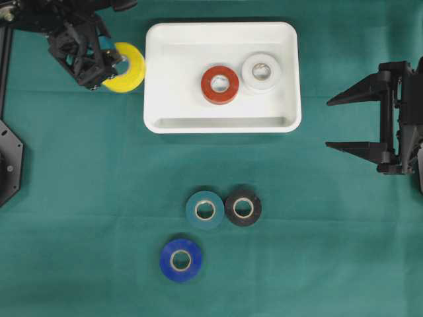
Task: Pick up the tape from a random location and place it into the white case.
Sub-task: 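Lift the yellow tape and carry it over the white tray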
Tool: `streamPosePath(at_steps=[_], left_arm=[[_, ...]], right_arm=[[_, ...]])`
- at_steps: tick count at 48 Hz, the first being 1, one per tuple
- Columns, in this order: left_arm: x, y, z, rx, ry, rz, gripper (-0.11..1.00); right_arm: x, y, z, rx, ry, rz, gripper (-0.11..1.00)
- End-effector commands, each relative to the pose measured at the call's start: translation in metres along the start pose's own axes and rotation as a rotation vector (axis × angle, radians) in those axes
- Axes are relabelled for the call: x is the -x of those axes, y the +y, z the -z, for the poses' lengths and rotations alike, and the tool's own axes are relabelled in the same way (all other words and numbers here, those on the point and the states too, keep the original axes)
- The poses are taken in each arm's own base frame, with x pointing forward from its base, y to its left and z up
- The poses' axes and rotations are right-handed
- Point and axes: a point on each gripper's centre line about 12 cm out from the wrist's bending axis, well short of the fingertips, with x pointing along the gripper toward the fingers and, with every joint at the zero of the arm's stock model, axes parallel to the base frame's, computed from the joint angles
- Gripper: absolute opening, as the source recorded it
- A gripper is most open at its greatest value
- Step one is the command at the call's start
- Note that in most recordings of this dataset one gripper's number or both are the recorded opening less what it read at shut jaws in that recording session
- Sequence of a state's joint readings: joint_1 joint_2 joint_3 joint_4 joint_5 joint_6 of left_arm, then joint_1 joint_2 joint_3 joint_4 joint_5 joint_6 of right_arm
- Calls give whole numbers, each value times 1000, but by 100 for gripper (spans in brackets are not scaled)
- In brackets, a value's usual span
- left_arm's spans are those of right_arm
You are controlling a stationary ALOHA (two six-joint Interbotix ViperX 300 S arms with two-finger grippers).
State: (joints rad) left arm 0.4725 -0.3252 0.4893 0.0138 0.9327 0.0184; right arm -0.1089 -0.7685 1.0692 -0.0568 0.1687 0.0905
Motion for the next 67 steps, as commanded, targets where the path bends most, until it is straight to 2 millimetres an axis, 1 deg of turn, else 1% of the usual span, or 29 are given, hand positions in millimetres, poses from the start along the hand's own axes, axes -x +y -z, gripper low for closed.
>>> streamPosePath(at_steps=[1, 11, 18, 30, 35, 43, 67], left_arm=[[8, 0, -15, -2, -45, -1, 21], [-2, -7, -38, -21, -56, 9, 21], [-7, -8, -55, -26, -65, 10, 21], [-13, -10, -76, -32, -77, 12, 21], [-16, -10, -80, -32, -76, 12, 21], [-18, -10, -79, -32, -70, 12, 21], [-18, -10, -79, -32, -68, 12, 21]], right_arm=[[2, 1, -13, 2, -34, -3, 85], [2, 1, -14, 2, -38, -3, 85], [2, 1, -14, 3, -38, -3, 85], [2, 1, -14, 3, -37, -3, 85], [2, 1, -14, 3, -37, -3, 85], [2, 1, -14, 3, -34, -2, 85], [2, 1, -15, 3, -35, -2, 85]])
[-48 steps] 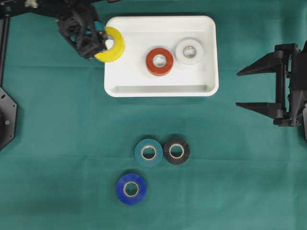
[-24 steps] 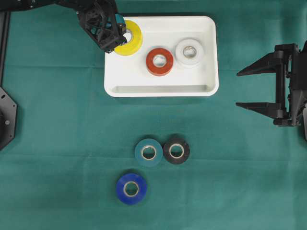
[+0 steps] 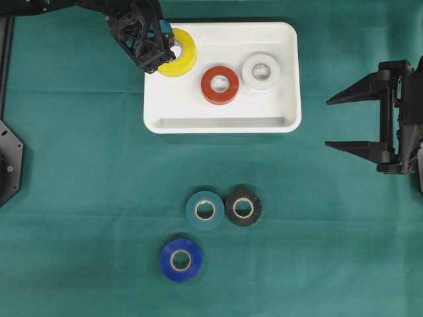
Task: Pick up the tape from a random location and place it into the white case.
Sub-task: 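Lift the yellow tape and carry it over the white tray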
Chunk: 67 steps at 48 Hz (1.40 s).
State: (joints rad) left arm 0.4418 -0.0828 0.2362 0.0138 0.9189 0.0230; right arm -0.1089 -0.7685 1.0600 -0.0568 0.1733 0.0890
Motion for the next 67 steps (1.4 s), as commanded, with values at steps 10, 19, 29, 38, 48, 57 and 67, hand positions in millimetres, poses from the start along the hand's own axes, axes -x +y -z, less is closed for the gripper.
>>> streamPosePath(at_steps=[10, 19, 29, 38, 48, 57, 67], left_arm=[[12, 1, -8, -2, -41, -3, 21], [12, 1, -8, 0, -40, -2, 21], [11, 0, -8, 0, -38, -1, 21], [12, 1, -8, 0, -40, -2, 21], [12, 1, -7, 0, -38, -2, 21], [10, 0, -7, -1, -34, -2, 21], [-6, 0, -4, 0, 0, 0, 21]], right_arm=[[1, 1, -11, 3, -29, -2, 85], [1, 1, -11, 2, -31, -2, 85], [1, 1, -11, 2, -29, -2, 85], [1, 1, -11, 2, -29, -2, 85], [1, 1, -11, 3, -29, -2, 85], [1, 1, -10, 3, -28, -2, 85], [1, 1, -11, 2, -31, -2, 85]])
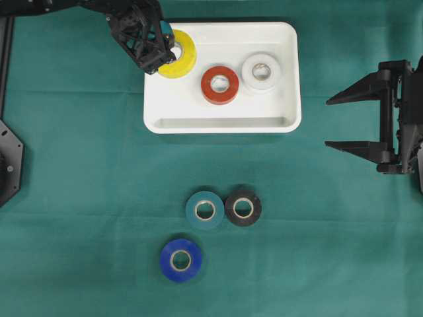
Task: Pick up the tape from a random location and place it into the white case.
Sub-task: 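Lift the yellow tape and carry it over the white tray, then lower the yellow tape into the tray's left end and open the left gripper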
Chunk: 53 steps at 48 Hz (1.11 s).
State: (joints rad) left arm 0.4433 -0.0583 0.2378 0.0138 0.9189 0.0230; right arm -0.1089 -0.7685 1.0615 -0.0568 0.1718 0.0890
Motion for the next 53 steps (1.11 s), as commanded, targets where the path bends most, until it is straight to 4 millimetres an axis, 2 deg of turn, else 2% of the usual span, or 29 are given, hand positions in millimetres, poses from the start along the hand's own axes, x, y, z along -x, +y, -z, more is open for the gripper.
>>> streamPosePath(at_steps=[1, 6, 16, 30, 42, 53], left_arm=[[2, 0, -6, -2, -23, -1, 21], [-13, 0, -4, -4, -6, -2, 21], [-56, 5, 7, 8, 39, -5, 21], [-98, 11, 23, 10, 54, -10, 21], [-120, 15, 34, -12, 67, -13, 21], [-122, 15, 31, -18, 44, -14, 21]], right_arm=[[1, 1, -11, 3, -31, -2, 85], [1, 1, -11, 2, -29, -3, 85], [1, 1, -11, 3, -28, -2, 85], [1, 1, -11, 3, -29, -2, 85], [-1, 1, -10, 4, -21, -2, 85], [-1, 0, -10, 1, -18, -1, 85]])
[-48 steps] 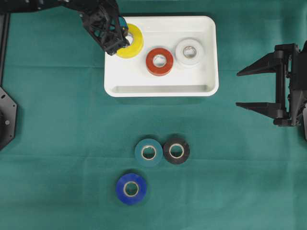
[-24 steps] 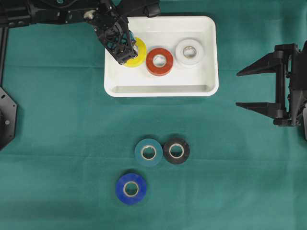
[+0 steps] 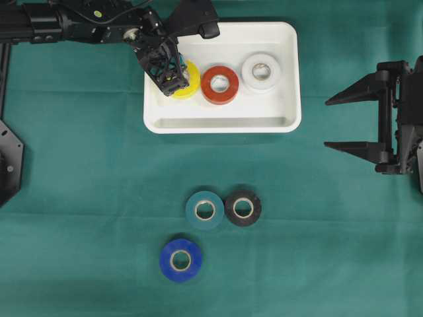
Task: Pick up the tape from a random location and place it into the white case.
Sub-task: 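Lower the yellow tape into the tray's left end and open the left gripper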
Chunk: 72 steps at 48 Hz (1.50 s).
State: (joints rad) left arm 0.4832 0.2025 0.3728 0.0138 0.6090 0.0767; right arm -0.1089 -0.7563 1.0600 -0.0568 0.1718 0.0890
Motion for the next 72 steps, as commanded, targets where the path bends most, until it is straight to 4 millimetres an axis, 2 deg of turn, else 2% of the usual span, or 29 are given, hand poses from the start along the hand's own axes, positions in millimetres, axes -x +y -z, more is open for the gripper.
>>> streamPosePath(at_steps=[1, 14, 16, 24, 26, 28, 33, 41, 62, 66, 72], left_arm=[[10, 3, -9, 3, -44, -6, 21], [11, 2, -10, -19, -49, -5, 24], [11, 2, -10, -20, -50, -5, 33], [12, 2, -11, -20, -59, -6, 83], [14, 2, -12, -18, -63, -6, 92], [15, 1, -11, -23, -63, -5, 96], [24, 2, -15, -26, -82, -9, 91], [61, 0, -27, -32, -177, -15, 92], [152, -18, -43, -75, -361, -6, 92], [162, -20, -44, -78, -385, -5, 92], [162, -24, -39, -89, -380, 0, 92]], right_arm=[[1, 1, -11, 2, -29, -2, 85], [1, 1, -11, 5, -29, -2, 85], [1, 1, -11, 5, -31, -2, 85], [1, 1, -11, 3, -29, -2, 85], [1, 1, -10, 3, -28, -2, 85], [1, 1, -11, 2, -29, -2, 85], [1, 1, -11, 2, -29, -2, 85], [2, 1, -12, 3, -32, -2, 85], [2, 0, -17, 4, -43, -1, 85], [3, 1, -18, 3, -41, -2, 85], [3, 1, -19, 3, -44, -2, 85]])
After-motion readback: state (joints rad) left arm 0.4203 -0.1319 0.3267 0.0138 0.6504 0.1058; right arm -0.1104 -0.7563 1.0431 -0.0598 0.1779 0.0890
